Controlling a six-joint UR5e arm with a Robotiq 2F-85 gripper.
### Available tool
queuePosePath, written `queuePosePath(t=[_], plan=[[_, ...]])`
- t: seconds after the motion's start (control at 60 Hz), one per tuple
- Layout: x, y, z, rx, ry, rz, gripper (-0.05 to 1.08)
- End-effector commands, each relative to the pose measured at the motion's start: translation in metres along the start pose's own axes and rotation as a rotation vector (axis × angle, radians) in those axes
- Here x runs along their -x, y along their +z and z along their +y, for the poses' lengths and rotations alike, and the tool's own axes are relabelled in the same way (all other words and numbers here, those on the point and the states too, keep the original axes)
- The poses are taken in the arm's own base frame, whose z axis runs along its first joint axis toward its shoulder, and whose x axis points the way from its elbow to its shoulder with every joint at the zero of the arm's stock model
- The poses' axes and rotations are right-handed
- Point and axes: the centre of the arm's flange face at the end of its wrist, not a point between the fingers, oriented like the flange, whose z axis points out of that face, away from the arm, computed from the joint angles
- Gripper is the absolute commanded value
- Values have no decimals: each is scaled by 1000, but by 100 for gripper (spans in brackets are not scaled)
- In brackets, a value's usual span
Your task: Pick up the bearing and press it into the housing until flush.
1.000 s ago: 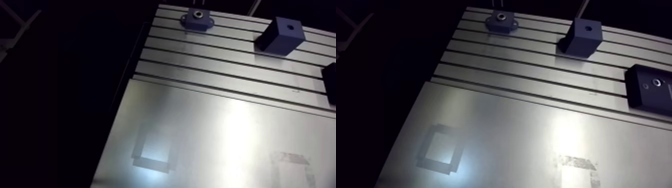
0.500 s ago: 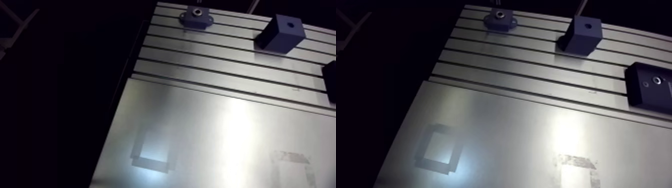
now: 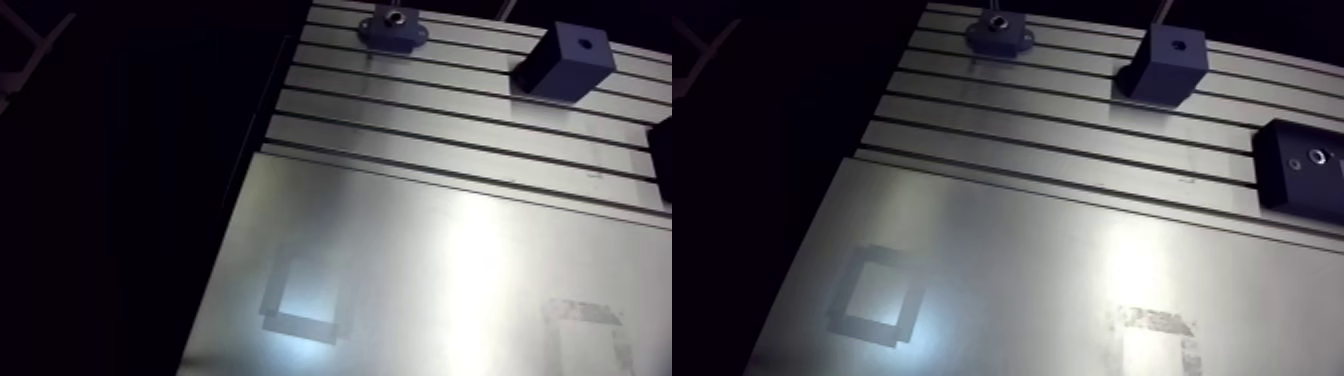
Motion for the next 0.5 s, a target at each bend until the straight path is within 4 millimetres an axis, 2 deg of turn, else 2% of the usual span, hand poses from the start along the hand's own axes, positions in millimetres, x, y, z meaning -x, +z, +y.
queuePosePath(t=[0.017,0.5], plan=[[0,7,-1,-3,0,-11,108],[-1,12,5,-5,6,-15,108]])
